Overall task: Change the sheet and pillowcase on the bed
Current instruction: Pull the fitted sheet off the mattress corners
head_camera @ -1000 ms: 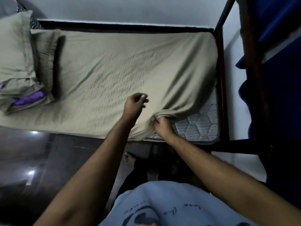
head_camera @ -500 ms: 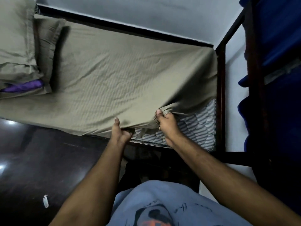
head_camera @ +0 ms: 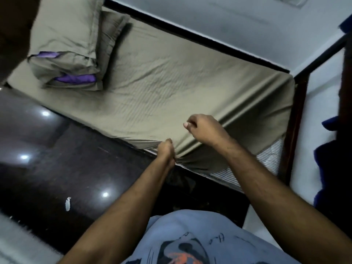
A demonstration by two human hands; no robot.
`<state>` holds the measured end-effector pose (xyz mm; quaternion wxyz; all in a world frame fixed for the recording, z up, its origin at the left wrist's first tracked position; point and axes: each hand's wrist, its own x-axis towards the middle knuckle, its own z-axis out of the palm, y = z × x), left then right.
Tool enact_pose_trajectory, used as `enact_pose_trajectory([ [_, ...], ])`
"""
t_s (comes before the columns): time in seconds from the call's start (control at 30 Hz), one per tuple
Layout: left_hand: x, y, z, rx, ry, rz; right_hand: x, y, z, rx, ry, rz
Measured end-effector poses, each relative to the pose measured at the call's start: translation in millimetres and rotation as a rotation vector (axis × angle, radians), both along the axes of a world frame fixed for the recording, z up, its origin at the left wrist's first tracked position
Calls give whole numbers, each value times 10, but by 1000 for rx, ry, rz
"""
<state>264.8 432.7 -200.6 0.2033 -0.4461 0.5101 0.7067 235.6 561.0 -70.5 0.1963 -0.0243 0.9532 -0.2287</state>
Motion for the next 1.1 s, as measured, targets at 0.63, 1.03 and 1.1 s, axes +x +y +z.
enact_pose_trajectory([
  [0.63,360,-635,-23,-255,553,-531,-516,-1786,-796,592,74,820],
  [1.03,-196,-1069,38,379,108,505,-533,-1150,286,461,275,599],
  [1.1,-425,-1099,115,423,159,571,-474,-955,478,438,262,591],
])
